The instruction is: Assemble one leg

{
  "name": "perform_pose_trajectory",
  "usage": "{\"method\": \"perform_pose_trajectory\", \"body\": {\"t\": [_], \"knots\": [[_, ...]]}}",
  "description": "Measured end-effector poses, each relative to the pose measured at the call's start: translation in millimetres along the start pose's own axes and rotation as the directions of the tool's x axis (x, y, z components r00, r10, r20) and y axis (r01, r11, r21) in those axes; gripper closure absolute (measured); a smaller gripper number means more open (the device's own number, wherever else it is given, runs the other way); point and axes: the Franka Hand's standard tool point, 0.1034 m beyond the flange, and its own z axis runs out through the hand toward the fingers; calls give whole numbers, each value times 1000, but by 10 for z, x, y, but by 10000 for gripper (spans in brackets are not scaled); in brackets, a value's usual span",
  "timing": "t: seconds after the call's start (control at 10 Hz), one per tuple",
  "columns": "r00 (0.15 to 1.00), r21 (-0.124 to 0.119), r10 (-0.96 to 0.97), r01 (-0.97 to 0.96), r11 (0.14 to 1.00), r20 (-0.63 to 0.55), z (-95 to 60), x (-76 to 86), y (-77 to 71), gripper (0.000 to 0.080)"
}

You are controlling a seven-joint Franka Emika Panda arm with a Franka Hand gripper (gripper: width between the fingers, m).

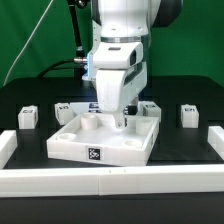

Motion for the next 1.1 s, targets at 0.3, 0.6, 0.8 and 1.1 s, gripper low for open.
{"method": "perform_pose_trajectory", "body": {"t": [0.3, 0.6, 0.8, 1.1], "knots": [[1000, -6, 0, 0, 1000, -8, 86, 31, 34, 153], [1000, -5, 1, -1, 1000, -8, 89, 26, 32, 494], [1000, -4, 2, -2, 1000, -8, 90, 24, 32, 670], [1000, -4, 5, -5, 1000, -7, 90, 17, 35, 741]]}}
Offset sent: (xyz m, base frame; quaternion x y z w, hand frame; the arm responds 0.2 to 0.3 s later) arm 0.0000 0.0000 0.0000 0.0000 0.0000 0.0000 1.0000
